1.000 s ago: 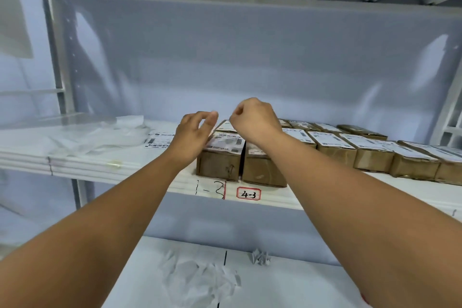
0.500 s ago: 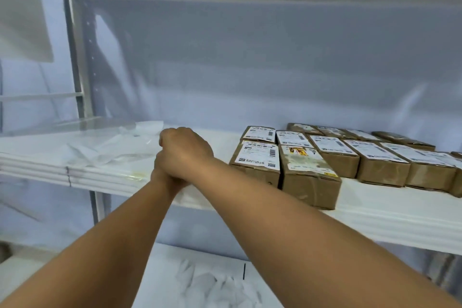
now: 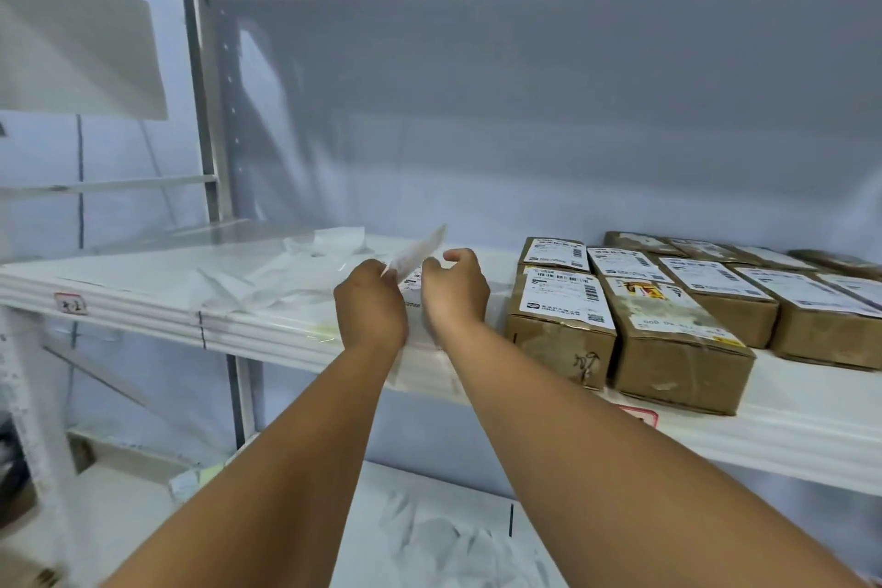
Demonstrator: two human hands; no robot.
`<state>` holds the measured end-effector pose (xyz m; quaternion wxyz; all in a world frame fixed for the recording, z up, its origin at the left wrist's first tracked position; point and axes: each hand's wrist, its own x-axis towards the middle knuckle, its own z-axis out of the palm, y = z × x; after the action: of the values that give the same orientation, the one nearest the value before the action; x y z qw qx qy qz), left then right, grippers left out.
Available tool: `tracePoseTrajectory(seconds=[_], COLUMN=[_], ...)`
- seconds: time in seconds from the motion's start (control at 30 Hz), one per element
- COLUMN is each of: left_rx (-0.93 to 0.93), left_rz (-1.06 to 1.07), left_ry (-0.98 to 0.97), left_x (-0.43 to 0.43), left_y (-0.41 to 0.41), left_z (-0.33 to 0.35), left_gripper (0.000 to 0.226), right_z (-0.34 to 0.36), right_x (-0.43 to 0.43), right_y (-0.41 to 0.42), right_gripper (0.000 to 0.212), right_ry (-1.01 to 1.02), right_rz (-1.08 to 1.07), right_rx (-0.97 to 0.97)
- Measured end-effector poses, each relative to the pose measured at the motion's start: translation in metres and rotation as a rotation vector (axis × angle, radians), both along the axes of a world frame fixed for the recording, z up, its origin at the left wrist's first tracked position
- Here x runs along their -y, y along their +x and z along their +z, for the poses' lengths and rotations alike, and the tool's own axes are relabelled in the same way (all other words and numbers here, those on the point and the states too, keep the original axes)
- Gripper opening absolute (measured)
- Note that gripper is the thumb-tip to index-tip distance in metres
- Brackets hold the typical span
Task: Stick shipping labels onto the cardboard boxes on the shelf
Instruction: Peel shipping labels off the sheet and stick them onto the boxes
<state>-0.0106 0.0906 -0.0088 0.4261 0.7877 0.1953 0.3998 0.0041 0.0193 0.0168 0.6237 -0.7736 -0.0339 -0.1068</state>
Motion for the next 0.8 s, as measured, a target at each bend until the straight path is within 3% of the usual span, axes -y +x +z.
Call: tracePoseTrajectory(seconds=[0.13,0.37,0.5,0.63,0.8], left_rx=[0.083,0.001,0.077,0.115,0.05], left_rz=[-0.138,-0.524,-0.632,-0.583,-0.404], left_ry=[-0.012,-0.093,-0.262,-0.342,-0.206], left_x=[-0.002,-0.013,-0.018,-0.02,-0.015], left_y=[-0.013,-0.025,-0.03,-0.03,-0.024], left_z=[0.0,0.005,0.006,0.007,0.003], left_gripper=[0.031,0.008,0.021,0.021,0.018], right_z=[-0.001,-0.01,-0.012,-0.01,-0.006], right_x=[-0.003,0.008,0.012,0.014,0.018], right_y=[0.004,0.005,0.005,0.001,-0.005], right_gripper=[0.043,0.026,0.014,0.012,0.02], right_ry=[-0.005,0.064,0.234,0.35,0.352], right_rz=[0.088,0.281,0.325,0.27,0.279], right_rx=[-0.024,0.023,0.02,0.017,0.029])
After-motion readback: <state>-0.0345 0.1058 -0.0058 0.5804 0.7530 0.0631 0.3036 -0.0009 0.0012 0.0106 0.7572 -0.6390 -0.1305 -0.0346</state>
